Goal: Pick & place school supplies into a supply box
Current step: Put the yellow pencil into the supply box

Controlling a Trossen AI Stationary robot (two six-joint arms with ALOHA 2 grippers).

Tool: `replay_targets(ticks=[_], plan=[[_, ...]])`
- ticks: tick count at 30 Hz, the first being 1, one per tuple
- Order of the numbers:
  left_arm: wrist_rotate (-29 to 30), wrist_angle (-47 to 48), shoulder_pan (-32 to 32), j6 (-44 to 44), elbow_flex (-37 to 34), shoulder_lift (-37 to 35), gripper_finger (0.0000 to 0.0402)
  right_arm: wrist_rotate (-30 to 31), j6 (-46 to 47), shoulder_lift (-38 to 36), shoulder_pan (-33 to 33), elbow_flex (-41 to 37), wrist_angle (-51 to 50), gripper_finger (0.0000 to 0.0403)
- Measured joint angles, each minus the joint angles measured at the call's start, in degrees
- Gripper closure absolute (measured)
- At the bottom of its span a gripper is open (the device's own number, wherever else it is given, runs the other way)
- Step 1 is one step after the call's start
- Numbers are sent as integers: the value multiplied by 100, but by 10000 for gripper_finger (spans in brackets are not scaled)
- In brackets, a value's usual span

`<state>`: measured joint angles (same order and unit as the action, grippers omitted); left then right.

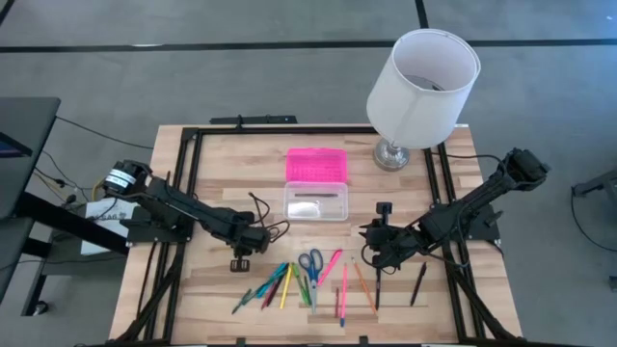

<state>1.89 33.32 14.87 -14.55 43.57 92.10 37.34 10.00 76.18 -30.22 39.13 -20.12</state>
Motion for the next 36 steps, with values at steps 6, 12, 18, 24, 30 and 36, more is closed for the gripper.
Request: replay_targets(ticks=[6, 12, 18, 24, 30, 36], plan=[[3, -32, -15, -85, 9, 6, 371, -1, 1, 0, 0, 0, 0, 333], [68, -118, -17, -613, 9, 6, 384, 0, 2, 0, 0, 0, 0, 333], [197, -212, -22, -1159, 14, 9, 376, 0, 0, 0, 0, 0, 0, 333], [232, -240, -24, -826, 16, 13, 390, 0, 2, 0, 0, 0, 2, 333], [238, -260, -27, -772, 20, 17, 395, 0, 5, 0, 0, 0, 1, 333], [236, -258, -28, -789, 22, 19, 397, 0, 48, 0, 0, 0, 0, 333]])
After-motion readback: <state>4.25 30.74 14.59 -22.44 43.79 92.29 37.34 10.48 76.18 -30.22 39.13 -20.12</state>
